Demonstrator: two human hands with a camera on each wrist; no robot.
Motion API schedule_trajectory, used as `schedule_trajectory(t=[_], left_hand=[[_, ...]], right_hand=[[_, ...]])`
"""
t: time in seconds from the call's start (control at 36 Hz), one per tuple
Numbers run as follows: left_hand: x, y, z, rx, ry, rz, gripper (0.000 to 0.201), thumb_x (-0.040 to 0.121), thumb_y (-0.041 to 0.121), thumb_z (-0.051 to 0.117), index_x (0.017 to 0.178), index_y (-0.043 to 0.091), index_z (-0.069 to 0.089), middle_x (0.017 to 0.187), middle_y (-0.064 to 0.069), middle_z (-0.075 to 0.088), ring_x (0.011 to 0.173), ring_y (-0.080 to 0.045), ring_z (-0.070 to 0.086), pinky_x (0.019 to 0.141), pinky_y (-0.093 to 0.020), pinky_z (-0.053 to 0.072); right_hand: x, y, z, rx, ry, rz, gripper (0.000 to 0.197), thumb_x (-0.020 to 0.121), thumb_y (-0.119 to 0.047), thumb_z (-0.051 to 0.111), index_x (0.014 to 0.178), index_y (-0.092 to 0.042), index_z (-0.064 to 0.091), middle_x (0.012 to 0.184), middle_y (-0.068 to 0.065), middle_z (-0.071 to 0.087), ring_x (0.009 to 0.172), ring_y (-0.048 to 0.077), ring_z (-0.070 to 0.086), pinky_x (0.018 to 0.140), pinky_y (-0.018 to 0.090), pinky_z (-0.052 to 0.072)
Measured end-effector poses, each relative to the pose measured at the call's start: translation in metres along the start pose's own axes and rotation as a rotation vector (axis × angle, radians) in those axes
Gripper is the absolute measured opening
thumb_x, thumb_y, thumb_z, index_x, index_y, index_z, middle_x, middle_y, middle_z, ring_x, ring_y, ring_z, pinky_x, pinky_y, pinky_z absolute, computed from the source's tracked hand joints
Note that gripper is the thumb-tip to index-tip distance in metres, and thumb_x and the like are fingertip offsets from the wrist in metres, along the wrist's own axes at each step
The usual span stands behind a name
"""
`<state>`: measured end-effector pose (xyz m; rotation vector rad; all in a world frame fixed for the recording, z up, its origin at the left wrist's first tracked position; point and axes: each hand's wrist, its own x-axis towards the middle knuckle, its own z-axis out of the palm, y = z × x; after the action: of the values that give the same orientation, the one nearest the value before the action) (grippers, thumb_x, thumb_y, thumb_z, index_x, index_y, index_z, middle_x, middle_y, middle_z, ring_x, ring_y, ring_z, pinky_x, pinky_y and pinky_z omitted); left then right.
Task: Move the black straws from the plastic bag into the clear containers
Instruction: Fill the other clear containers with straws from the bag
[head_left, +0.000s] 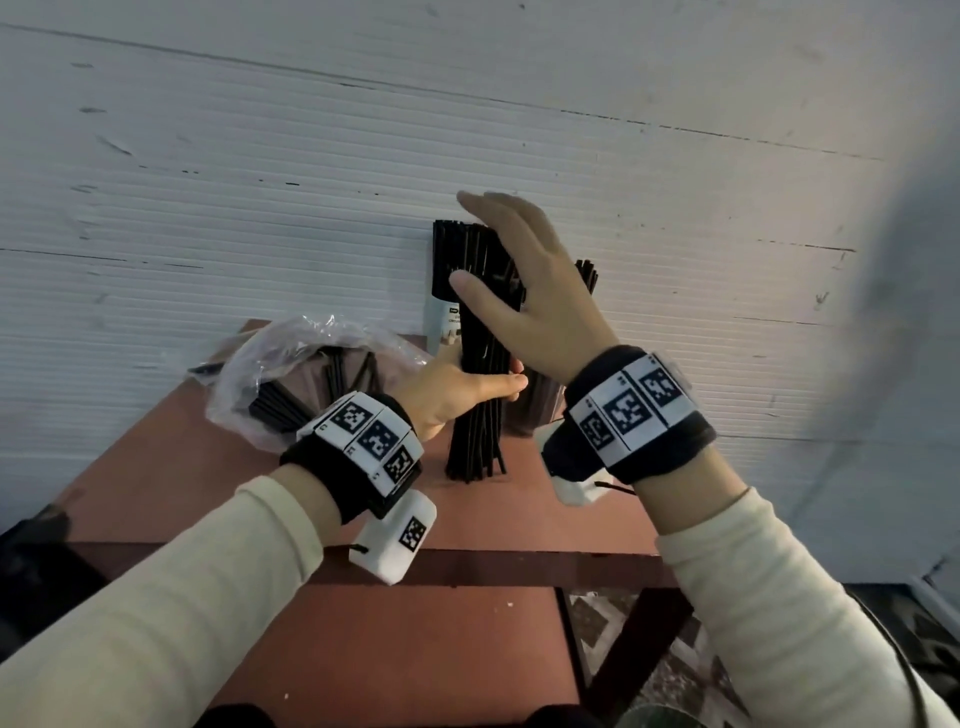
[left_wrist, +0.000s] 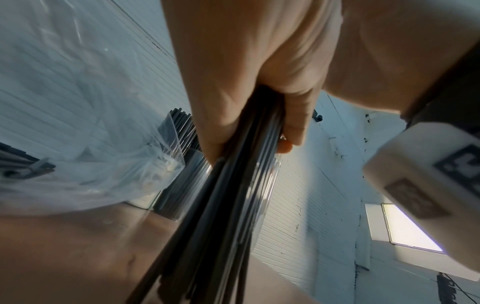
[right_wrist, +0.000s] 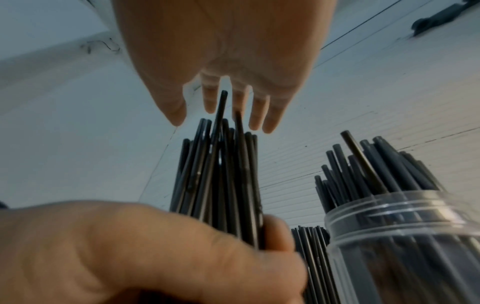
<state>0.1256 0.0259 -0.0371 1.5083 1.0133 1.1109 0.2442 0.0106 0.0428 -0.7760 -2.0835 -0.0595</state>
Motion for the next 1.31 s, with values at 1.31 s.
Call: schedule_trajectory(t=[1.31], left_hand=[[-0.006, 0.004, -0.003, 0.154, -0.443, -0.214, 0.028, 0.085, -0.006, 0.067, 0.104, 0.015, 0.064, 0.08, 0.013, 0.073, 0.081, 0.001, 0.068, 0.076, -0.018, 0.051]], right_hand=[[-0.023, 0.026, 0.018, 0.108, 0.08, 0.055, 0.005, 0.084, -0.002, 0.061, 0.087, -0.004, 0.058, 0.091, 0.005, 0.057, 0.084, 0.015, 0.054, 0.077, 0.017, 0.043]])
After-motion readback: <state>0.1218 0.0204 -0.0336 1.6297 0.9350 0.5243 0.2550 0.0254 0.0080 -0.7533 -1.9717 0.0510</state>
